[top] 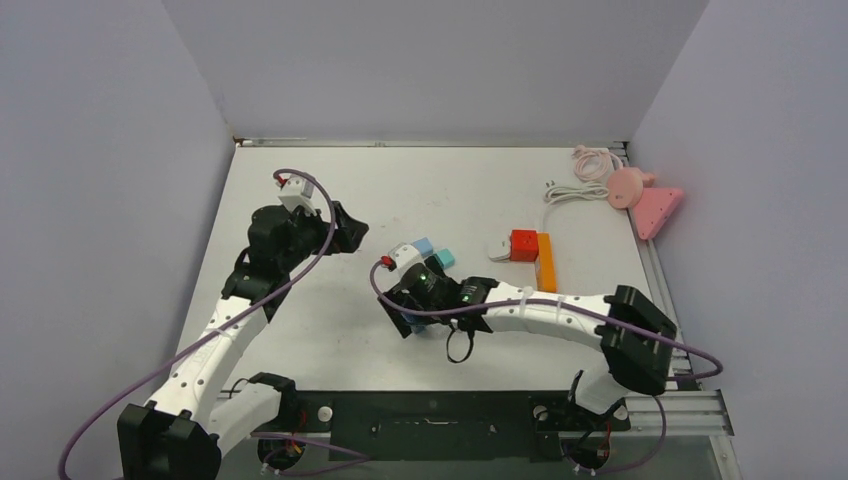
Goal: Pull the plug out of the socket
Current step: Place the plug at the center of the board, then remove the plug from the socket.
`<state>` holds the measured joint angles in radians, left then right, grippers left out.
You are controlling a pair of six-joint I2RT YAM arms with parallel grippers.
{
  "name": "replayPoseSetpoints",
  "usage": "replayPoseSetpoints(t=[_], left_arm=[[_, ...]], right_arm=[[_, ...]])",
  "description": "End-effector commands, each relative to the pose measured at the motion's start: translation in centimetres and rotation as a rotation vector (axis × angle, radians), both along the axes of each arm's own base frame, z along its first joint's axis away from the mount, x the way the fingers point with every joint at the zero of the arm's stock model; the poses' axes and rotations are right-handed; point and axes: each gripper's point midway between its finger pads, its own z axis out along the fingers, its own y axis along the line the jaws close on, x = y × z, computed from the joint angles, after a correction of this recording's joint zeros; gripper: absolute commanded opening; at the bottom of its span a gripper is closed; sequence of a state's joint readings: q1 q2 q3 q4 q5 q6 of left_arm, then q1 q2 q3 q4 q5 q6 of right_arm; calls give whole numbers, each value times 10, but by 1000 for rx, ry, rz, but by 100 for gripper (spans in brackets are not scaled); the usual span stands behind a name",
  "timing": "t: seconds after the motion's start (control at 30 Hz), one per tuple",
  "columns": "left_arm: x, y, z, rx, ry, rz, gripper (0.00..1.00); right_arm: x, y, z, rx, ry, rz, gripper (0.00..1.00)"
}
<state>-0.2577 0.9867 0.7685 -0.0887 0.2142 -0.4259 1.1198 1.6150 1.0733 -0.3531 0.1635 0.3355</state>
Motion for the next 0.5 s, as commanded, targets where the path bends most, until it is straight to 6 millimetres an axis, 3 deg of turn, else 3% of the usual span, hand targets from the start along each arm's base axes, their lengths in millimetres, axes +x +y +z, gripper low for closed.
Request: replayPoseSetpoints(t=[0.0, 0.17, 0.33, 0.47], left_arm=[[-7, -4, -6, 23, 5, -54, 96], [-22, -16, -45, 110, 137, -102, 96], [-34, -40, -60, 150, 176, -202, 96], [-37, -52, -64, 121, 201, -264, 96]], right_arm=[[-6, -11, 32, 135, -46, 40, 93], [-19, -32, 33, 199, -3, 67, 93], [-25, -51, 11, 179, 25, 38, 98], [-31, -45, -1, 209, 43, 72, 84]])
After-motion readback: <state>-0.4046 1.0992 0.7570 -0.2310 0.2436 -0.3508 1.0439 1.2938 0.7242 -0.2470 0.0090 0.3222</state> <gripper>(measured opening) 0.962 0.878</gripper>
